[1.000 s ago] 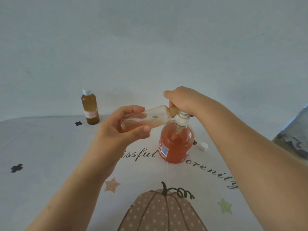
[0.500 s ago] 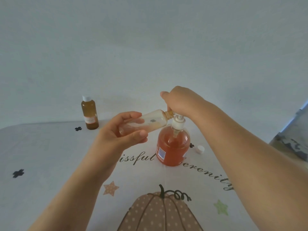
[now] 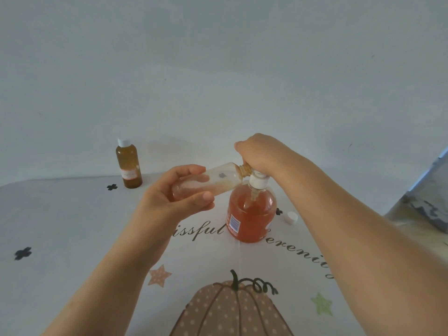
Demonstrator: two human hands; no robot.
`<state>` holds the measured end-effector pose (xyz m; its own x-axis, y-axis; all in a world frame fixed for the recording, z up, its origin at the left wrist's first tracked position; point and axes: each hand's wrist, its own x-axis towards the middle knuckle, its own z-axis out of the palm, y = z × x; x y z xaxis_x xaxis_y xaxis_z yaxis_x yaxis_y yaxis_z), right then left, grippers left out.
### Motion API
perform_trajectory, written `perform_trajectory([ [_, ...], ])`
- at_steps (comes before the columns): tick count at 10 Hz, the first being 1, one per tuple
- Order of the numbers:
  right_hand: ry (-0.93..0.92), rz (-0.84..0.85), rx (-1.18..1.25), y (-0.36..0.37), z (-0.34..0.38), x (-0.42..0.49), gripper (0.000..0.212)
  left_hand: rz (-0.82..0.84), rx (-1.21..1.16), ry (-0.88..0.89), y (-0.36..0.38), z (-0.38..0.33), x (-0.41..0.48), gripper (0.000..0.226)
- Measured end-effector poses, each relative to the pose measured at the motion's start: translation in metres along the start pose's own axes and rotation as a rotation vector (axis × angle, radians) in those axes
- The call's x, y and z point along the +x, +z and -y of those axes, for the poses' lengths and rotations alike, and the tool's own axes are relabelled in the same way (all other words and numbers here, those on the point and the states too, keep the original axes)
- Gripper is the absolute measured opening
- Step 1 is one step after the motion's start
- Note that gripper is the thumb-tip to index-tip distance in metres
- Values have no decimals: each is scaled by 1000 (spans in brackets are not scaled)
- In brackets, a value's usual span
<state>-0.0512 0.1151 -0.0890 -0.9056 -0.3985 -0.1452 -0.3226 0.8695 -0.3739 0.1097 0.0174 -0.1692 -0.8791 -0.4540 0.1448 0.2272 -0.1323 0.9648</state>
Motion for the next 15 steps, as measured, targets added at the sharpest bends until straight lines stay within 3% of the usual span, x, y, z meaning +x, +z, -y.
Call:
perform_trajectory([
  [4,-7,-74,-31,-15,2,-14,30,21,-12,19,3,-4,-2,44],
  [6,-49,11,-101,-20,6,-22,34,26,-25,33,3,-3,-3,44],
  [8,-127,-50,-47,-12,2,-19,22,24,-13,26,2,-3,-1,44],
  [10,-144,-27,-46,-5,-2,-21,30,34,-29,9,1,-1,-2,45],
  [15,-41,-103,31,-13,2,-12,33,38,-67,17,4,-3,-3,44],
])
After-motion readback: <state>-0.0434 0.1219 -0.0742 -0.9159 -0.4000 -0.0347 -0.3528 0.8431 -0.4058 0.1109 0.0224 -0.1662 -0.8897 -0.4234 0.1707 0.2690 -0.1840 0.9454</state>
